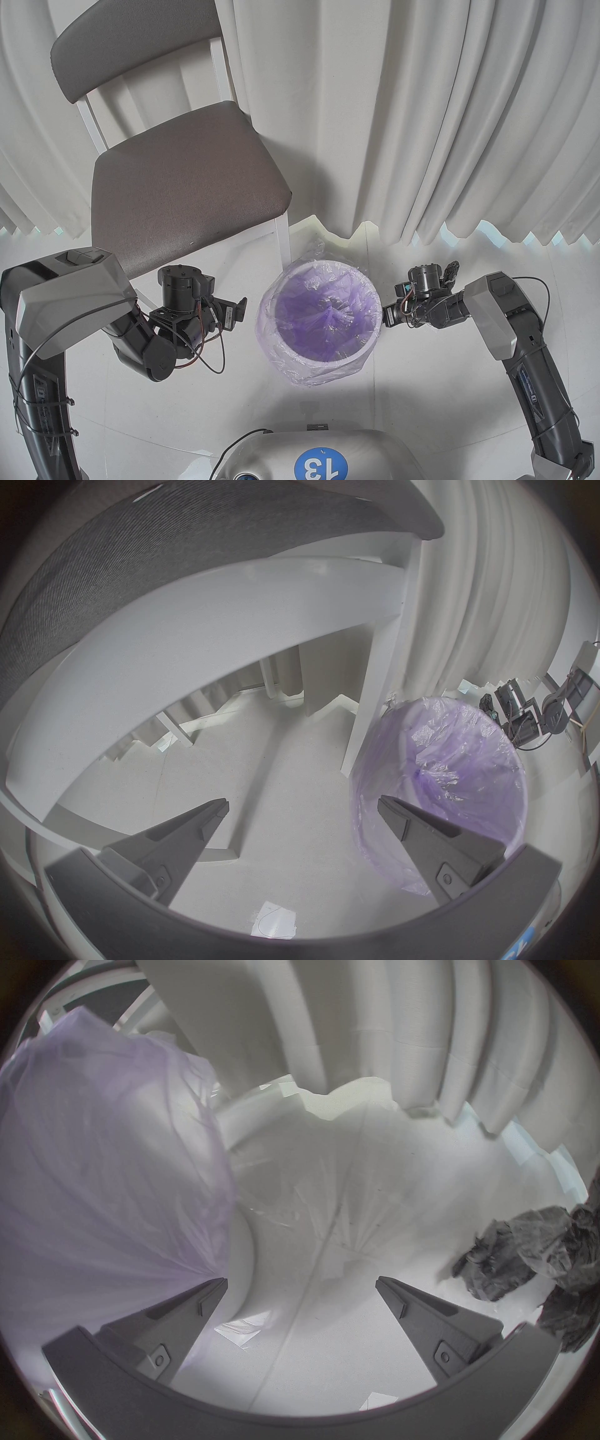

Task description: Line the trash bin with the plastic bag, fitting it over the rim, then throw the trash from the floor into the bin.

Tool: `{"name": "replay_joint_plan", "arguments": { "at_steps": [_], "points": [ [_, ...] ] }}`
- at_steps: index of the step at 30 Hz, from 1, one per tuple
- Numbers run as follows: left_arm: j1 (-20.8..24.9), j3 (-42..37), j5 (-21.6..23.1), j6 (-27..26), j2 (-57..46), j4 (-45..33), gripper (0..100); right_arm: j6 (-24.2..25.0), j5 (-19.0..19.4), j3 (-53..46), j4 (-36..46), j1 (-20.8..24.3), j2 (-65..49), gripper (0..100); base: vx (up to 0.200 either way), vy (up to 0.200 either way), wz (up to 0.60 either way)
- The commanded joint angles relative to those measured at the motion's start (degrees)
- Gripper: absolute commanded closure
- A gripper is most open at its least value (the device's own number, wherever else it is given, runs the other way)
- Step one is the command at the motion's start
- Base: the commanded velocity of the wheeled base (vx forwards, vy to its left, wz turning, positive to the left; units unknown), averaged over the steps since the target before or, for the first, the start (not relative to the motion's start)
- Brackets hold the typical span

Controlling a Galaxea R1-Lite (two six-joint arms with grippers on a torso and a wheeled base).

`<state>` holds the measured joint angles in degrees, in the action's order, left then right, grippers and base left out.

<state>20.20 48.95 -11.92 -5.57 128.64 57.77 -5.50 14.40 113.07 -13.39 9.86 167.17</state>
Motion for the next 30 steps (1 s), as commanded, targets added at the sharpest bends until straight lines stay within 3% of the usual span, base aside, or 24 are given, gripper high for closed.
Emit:
{"name": "replay_joint_plan", "arguments": {
  "at_steps": [1, 6, 13, 14, 15, 17, 20, 25, 30],
  "points": [
    [1.0, -1.1, 0.4, -0.1, -0.1, 1.5, 0, 0.3, 0.7, -8.6, -3.9, -0.9, -5.1, 0, 0.000, 0.000, 0.00],
    [2.1, -3.7, 0.5, -0.5, -0.6, 4.2, 0, -0.1, 5.5, -18.7, -16.1, -2.3, -8.5, 0, 0.000, 0.000, 0.00],
    [3.7, -10.9, 2.1, -0.7, -3.2, 10.6, 0, 0.9, 14.3, -42.0, -41.7, -4.8, -19.2, 0, 0.000, 0.000, 0.00],
    [3.7, -10.9, 2.1, -0.7, -3.2, 10.6, 0, 0.9, 14.3, -42.0, -41.7, -4.8, -19.2, 0, 0.000, 0.000, 0.00],
    [4.4, -12.3, 2.4, -0.7, -3.4, 12.0, 0, 2.2, 15.2, -47.7, -49.1, -4.8, -22.2, 0, 0.000, 0.000, 0.00],
    [5.0, -13.8, 2.6, -0.7, -3.4, 13.0, 0, 3.2, 15.0, -53.0, -54.1, -4.3, -25.2, 0, 0.000, 0.000, 0.00],
    [7.1, -14.8, 2.7, -0.1, -3.4, 15.0, 0, 3.3, 14.0, -56.8, -54.8, -3.8, -30.3, 0, 0.000, 0.000, 0.00],
    [8.6, -14.6, 3.2, -0.1, -4.1, 17.1, 0, 3.0, 7.6, -59.5, -53.6, -3.7, -37.5, 0, 0.000, 0.000, 0.00],
    [10.8, -18.4, 3.4, 0.2, -5.5, 18.9, 0, 0.3, 4.6, -66.2, -54.4, -4.1, -44.0, 0, 0.000, 0.000, 0.00]
  ]
}}
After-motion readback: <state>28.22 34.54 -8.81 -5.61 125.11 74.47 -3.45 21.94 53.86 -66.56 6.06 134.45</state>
